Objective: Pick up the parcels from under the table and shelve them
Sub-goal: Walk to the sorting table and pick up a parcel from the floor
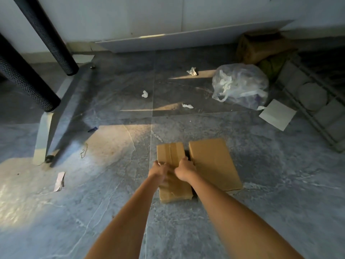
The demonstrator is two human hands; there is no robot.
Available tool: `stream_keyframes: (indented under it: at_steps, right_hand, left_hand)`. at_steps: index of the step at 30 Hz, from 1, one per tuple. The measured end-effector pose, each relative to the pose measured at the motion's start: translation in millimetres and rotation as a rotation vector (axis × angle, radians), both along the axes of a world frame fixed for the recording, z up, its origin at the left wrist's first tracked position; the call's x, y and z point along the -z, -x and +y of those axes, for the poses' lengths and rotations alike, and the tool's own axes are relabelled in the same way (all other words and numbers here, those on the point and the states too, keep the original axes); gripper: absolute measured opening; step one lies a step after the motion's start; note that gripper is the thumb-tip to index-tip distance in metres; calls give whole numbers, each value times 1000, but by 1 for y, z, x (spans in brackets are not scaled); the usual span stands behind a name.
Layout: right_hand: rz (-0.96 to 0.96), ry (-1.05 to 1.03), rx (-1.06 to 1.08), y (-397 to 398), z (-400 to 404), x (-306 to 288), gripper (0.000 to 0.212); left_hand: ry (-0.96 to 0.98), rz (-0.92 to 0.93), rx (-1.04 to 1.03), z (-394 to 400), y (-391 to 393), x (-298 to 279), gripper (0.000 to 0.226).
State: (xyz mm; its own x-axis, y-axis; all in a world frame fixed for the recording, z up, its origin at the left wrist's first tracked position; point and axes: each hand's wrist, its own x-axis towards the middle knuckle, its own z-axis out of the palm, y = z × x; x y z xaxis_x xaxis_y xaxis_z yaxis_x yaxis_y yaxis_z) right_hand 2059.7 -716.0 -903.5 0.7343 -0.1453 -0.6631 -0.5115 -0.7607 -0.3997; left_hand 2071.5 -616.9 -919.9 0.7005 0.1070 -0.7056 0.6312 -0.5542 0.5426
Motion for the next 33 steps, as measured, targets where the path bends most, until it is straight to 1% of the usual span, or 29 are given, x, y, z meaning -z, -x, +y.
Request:
stream_keyframes:
  at_steps: [4, 7, 10, 14, 17, 19, 21, 24, 26, 27, 30, 31, 33]
  right_hand:
    - [4, -50, 28, 5, 4, -18, 78]
    - [-25, -74, 35, 15, 10, -57, 76]
    - [-20, -77, 37, 32, 13, -111, 72]
    - [31, -23, 35, 57, 10, -190, 49]
    - [59, -3, 46, 81, 7, -255, 48]
    - [39, 5, 82, 100, 5, -296, 49]
    - [30, -41, 158, 124, 3, -337, 43]
    - [28, -148, 273, 158, -4, -402, 36]
    - [-5, -217, 346, 182, -6, -448, 36]
    - [-19, -242, 388, 195, -6, -471, 35]
    - [-44, -314, 473, 230, -6, -527, 33]
    - [-43, -349, 494, 241, -5, -542, 36]
    - [-45, -434, 563, 261, -3, -569, 47]
  left_hand:
    - [-25, 19, 28, 3, 7, -16, 63]
    - [-65, 11, 52, 10, 18, -57, 69]
    - [-83, -12, 67, 17, 35, -117, 70]
    - [-43, -22, 31, 24, 68, -209, 63]
    - [-57, -17, 39, 26, 90, -279, 57]
    - [-84, -5, 131, 25, 107, -329, 59]
    - [-90, -9, 166, 25, 127, -379, 74]
    - [-73, 44, 116, 27, 154, -442, 82]
    - [-55, 96, 94, 30, 170, -478, 102]
    - [-37, 111, 108, 31, 178, -498, 106]
    - [-68, 96, 141, 34, 204, -557, 97]
    - [-61, 79, 142, 36, 213, -573, 96]
    - [-24, 48, 138, 39, 228, -596, 95]
